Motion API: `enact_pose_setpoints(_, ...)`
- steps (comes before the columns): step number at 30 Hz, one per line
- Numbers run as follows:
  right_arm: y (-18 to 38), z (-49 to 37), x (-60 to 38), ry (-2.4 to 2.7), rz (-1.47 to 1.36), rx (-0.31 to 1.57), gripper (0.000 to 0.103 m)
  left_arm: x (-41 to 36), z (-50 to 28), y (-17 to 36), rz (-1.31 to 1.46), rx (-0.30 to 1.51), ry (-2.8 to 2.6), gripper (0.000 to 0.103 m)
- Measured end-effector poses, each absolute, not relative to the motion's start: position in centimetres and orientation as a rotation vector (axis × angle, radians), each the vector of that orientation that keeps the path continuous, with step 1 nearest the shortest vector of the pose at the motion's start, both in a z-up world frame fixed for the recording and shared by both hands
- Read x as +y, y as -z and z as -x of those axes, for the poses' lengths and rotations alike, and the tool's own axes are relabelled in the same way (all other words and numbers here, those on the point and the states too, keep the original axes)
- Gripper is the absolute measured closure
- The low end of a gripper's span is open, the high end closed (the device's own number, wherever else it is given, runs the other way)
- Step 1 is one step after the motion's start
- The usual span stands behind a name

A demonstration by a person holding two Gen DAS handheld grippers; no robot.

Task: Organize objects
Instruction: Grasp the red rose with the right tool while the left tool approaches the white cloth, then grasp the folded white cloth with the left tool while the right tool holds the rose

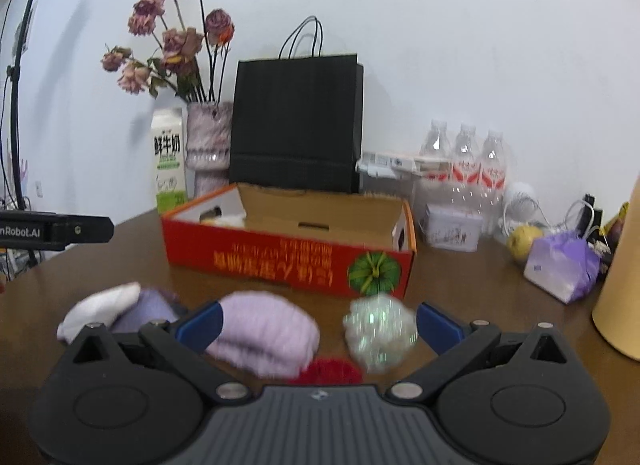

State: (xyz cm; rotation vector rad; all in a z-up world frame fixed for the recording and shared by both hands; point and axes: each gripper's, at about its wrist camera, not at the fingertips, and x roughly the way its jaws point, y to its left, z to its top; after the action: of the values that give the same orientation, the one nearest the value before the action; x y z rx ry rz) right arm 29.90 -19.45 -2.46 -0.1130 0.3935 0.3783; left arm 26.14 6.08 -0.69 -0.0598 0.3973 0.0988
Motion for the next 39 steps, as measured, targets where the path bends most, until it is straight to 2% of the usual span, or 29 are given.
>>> enact_pose_setpoints(10,5.6,-26.9,-18.4,-0.389,0.179,0.457,0.0,8.6,-24.0,3.3,0.11,0.483,-0.112,0.0)
enact_pose_setpoints(17,6.2,-29.4,-19.5,-0.34,0.101,0.565,0.001,9.8,-23.3,3.8,0.154,0.49,-0.126,0.0)
enact_pose_setpoints(22,7.1,-32.9,-19.3,-0.303,0.07,0.649,0.014,10.0,-23.0,4.0,0.171,0.491,-0.123,0.0)
enact_pose_setpoints(25,7.2,-34.3,-19.0,-0.287,0.054,0.663,0.027,10.1,-22.9,4.1,0.181,0.491,-0.125,0.0)
enact_pose_setpoints(27,7.2,-34.5,-18.8,-0.29,0.058,0.654,0.048,10.2,-23.1,4.1,0.184,0.496,-0.124,0.0)
enact_pose_setpoints(29,7.0,-34.2,-18.8,-0.311,0.058,0.632,0.06,10.1,-23.1,4.2,0.184,0.501,-0.122,0.0)
enact_pose_setpoints(35,5.6,-30.2,-18.9,-0.313,0.098,0.427,0.065,10.3,-23.4,4.5,0.191,0.519,-0.125,0.0)
enact_pose_setpoints(39,5.1,-28.1,-18.6,-0.327,0.124,0.382,0.066,10.2,-23.7,4.8,0.196,0.542,-0.116,0.0)
